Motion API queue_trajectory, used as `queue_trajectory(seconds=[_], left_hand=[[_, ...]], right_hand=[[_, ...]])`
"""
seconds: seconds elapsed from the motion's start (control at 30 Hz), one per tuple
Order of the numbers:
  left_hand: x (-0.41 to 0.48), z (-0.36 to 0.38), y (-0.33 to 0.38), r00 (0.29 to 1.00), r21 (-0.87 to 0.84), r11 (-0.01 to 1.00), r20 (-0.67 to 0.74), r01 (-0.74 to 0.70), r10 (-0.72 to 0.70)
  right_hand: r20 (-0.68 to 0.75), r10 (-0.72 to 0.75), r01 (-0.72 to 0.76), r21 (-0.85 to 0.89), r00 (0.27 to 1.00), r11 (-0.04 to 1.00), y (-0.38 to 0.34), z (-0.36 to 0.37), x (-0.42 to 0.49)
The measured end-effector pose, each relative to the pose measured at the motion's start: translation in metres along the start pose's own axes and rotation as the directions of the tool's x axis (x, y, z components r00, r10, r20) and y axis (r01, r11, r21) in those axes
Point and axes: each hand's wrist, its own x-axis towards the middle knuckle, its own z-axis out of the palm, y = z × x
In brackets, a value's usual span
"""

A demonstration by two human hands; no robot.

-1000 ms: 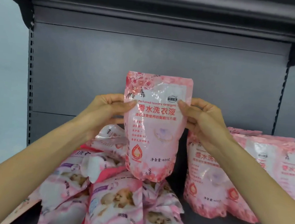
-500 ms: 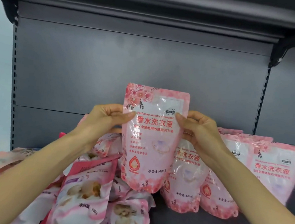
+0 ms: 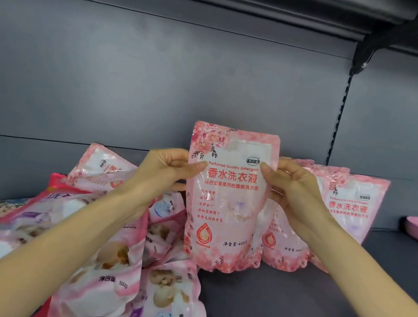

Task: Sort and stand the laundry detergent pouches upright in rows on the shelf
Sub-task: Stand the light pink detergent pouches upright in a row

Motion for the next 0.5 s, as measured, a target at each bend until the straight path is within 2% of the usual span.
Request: queue_trajectory(seconds=[0.23, 0.5], left_hand=[[0.006, 0.033, -0.028, 0.994, -0.014, 0.997, 0.076, 0.076, -0.074], [0.019, 0.072, -0.048, 0.985, 0.085, 0.989, 0.108, 0.123, -0.131]], right_hand=[[0.011, 0.018, -0.017, -0.068, 1.000, 0.998, 0.007, -0.041, -0.009], [0.009, 0.023, -0.021, -0.151, 1.000, 0.988, 0.015, -0.088, -0.009]])
